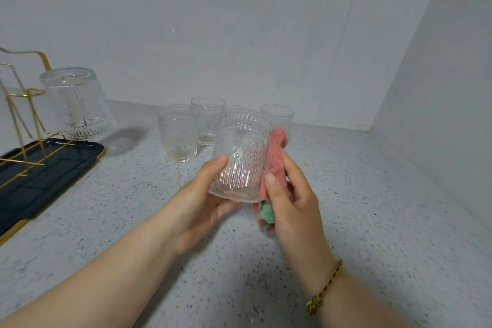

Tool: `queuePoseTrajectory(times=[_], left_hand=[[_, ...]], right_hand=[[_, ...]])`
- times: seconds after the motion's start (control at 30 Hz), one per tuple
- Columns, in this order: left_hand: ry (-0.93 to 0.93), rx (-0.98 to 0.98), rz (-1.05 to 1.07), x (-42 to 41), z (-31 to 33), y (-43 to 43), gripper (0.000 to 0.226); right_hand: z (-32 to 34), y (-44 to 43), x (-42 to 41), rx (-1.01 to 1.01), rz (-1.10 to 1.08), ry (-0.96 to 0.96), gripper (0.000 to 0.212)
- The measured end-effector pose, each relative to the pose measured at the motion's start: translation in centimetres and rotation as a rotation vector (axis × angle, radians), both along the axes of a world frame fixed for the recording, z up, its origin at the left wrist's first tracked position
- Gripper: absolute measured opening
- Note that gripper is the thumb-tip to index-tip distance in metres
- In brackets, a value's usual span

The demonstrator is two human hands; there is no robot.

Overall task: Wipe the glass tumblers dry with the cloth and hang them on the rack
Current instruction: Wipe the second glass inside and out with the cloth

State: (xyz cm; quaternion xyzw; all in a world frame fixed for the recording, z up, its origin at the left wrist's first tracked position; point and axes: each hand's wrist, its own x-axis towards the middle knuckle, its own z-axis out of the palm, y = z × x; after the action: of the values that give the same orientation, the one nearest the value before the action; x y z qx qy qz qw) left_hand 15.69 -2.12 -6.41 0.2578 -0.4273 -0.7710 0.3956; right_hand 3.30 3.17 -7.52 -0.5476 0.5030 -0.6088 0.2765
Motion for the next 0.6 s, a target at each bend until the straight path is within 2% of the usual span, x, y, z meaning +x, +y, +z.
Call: queuePoseTrajectory(times=[0.1, 0.27, 0.33, 0.43, 0.47, 0.6], left_hand=[[-0.049, -0.033, 0.019, -0.2, 0.0, 0.3, 0.057], [-0.125, -0.008, 0.14, -0.7, -0.3, 0.4, 0.03], [-0.114, 0.029, 0.136, -0.9, -0.6, 0.5, 0.034], [-0.166, -0.022, 0.093, -0.9, -0.8, 0.7, 0.065], [-0.176, -0.048, 0.088, -0.7, -0.8, 0.7, 0.066], [-0.127, -0.057, 0.046, -0.7, -0.7, 0.6, 0.046]], right_hand=[[-0.3, -0.4, 0.1, -0.002, -0.055, 0.036, 0.04], [-0.4, -0.5, 0.2, -0.063, -0.162, 0.183, 0.037], [-0.7, -0.5, 0.6, -0.044, -0.174, 0.249, 0.038], [-0.7, -0.3, 1.1, -0.057, -0.17, 0.29, 0.04], [-0.6, -0.2, 1.1, -0.077, -0.179, 0.287, 0.041], [0.2, -0.1, -0.1, -0.099, -0.197, 0.216, 0.04]])
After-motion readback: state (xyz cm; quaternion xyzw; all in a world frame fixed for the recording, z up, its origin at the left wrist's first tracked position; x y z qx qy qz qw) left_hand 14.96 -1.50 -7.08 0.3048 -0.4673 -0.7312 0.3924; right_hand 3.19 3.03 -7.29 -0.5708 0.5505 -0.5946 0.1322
